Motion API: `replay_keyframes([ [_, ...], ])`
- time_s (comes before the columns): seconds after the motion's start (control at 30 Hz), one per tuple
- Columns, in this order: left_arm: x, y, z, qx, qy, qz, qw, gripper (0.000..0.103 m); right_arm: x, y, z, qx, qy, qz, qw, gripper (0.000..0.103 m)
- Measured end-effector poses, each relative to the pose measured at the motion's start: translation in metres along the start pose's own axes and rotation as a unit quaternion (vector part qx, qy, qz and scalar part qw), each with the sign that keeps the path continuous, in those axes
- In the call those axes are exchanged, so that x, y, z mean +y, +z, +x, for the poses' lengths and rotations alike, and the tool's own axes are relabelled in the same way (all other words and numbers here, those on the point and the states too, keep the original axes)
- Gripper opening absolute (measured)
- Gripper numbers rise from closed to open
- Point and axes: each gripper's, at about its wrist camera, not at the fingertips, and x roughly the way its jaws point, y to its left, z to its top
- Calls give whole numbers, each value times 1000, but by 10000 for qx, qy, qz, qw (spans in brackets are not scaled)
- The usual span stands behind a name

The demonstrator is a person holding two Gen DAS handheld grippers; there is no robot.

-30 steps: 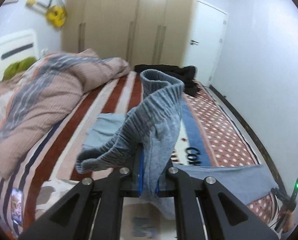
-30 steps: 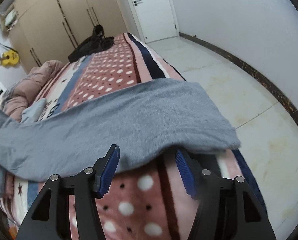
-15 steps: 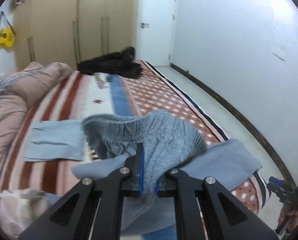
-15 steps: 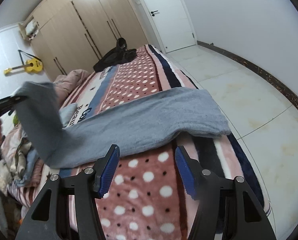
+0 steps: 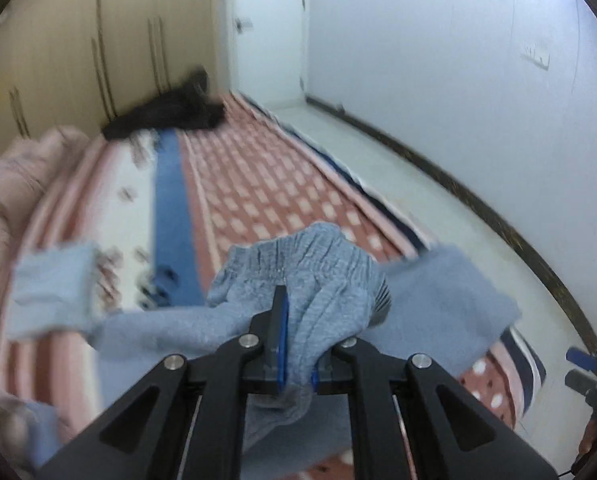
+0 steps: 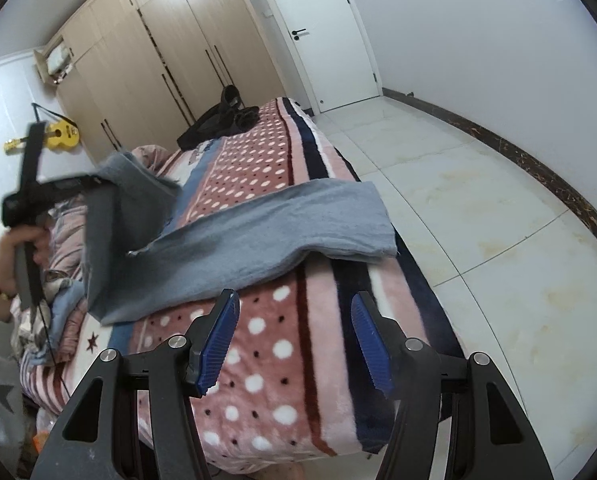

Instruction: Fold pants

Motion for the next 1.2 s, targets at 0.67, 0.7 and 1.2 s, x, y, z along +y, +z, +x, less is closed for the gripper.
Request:
replay_keyframes([
  [0.67, 14, -72, -28, 409, -1059, -259, 9932, 76, 52, 16, 79, 248, 794, -285, 9961, 64],
  [0.7, 23, -73, -35, 324, -976, -367, 9940, 76, 55, 16, 83, 275, 849, -280, 9956, 65],
  [1.2, 125, -101, -67, -135, 79, -1051, 9943, 81, 113, 39, 203, 1530, 1728, 1109, 9667, 86],
])
